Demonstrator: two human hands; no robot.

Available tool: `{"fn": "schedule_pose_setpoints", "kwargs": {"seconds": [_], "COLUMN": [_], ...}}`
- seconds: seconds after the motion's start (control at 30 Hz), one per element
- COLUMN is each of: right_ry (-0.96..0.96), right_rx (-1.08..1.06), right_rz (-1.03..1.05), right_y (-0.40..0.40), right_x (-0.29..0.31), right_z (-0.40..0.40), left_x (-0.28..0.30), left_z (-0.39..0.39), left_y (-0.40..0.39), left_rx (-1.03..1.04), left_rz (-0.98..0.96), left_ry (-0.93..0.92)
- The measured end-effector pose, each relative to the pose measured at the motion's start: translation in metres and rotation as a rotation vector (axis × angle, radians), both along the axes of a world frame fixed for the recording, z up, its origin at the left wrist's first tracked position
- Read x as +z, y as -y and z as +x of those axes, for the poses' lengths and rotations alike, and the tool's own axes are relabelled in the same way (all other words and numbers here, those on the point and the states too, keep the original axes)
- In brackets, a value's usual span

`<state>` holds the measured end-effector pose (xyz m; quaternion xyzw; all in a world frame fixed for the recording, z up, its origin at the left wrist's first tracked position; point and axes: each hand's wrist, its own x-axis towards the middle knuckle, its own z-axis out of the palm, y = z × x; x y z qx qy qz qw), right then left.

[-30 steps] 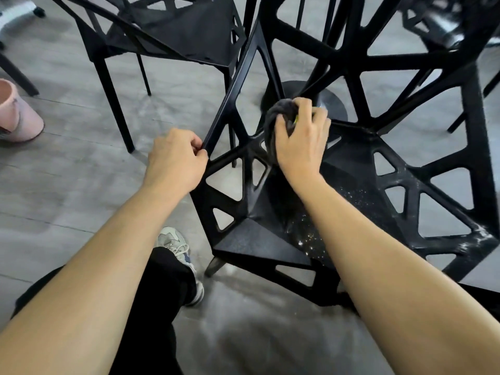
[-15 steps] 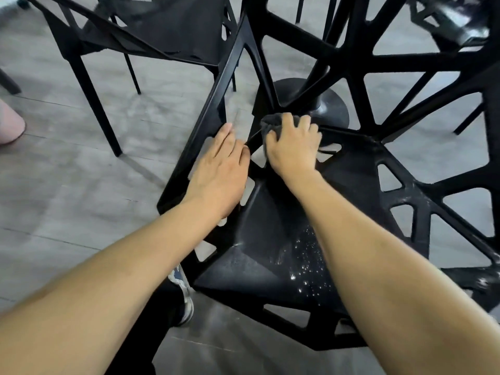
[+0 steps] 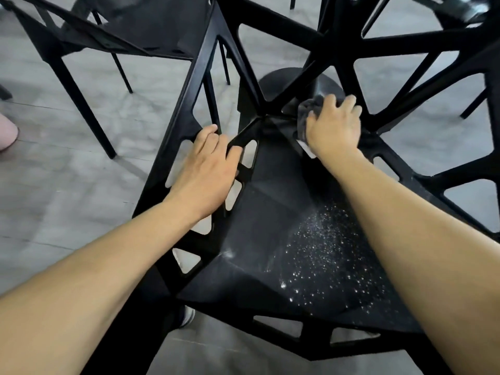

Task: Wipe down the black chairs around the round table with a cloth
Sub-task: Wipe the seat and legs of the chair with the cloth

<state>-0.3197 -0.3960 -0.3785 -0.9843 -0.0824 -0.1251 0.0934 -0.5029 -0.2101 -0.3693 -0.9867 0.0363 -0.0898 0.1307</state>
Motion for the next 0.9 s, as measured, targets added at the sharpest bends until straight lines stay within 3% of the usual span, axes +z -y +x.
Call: {"fn": "schedule_pose_setpoints", "kwargs": {"seconds": [0.13,0.47,0.67,0.9], "right_ry": [-0.099,-0.006,-0.163,-0.201], "right_rx": [0.053,0.176,0.418,0.429], "right_rz": [0.074,0.025,0.285,0.254], "right_y": [-0.045,-0.032,-0.03,-0.018], "right_x": [0.0,-0.014,-0.018,0.002], "right_z": [-0.006,-0.05,-0.152,-0.264], "left_x": [-0.005,-0.002,0.001,0.006], "left_z": [0.002,-0.002,0.001,-0.001], "left_y": [-0.002,0.003,0.003,-0.005], "left_rx": [-0.001,0.004,0.02,0.024], "left_rz": [0.013,-0.035,-0.093,-0.131], "left_ry": [0.029,0.071,0.023,-0.037]}}
